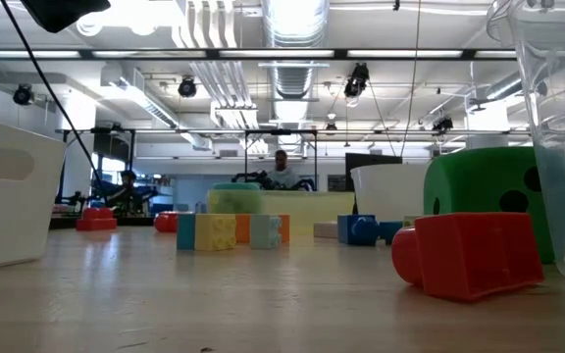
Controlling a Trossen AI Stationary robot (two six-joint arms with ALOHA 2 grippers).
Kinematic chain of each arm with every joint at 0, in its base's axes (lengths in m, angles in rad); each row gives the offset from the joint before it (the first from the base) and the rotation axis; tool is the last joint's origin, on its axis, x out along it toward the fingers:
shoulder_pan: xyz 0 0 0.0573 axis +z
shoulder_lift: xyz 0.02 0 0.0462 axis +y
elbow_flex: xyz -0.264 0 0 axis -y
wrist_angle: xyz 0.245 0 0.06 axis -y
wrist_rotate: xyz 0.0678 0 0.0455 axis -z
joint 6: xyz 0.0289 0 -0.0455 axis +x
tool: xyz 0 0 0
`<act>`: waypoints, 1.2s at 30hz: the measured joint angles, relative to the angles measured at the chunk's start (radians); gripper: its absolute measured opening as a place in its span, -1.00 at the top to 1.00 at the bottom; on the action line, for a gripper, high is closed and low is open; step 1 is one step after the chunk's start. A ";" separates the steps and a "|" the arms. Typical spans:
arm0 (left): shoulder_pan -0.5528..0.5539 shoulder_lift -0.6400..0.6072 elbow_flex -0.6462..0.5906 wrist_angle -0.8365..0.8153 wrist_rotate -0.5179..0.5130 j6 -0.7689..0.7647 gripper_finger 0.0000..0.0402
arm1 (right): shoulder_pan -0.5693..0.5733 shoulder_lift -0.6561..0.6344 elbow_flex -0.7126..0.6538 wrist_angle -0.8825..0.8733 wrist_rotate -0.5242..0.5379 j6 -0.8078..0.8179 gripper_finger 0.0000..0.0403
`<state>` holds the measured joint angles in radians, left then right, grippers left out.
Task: Pick & Place Toys
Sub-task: Put the white and blue deck of cards into the transparent bin
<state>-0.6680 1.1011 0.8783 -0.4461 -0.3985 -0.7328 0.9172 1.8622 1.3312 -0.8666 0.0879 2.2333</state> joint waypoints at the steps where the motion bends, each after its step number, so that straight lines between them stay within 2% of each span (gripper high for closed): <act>1: 0.000 0.000 0.000 0.000 0.000 0.000 -0.92 | 0.000 0.000 0.000 0.000 0.000 0.000 0.19; 5: 0.000 0.000 0.000 0.000 0.000 0.000 -0.92 | 0.000 0.000 0.000 -0.001 0.000 0.000 -0.03; 11: 0.000 0.000 0.000 0.000 0.000 0.000 -0.92 | 0.000 0.000 0.000 -0.010 0.005 -0.012 -0.19; 36: 0.000 0.000 0.000 0.000 0.000 0.000 -0.92 | 0.000 -0.002 0.000 -0.058 -0.018 -0.011 -0.22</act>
<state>-0.6682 1.1011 0.8783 -0.4461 -0.3985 -0.7330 0.9176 1.8606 1.3312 -0.9250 0.0700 2.2223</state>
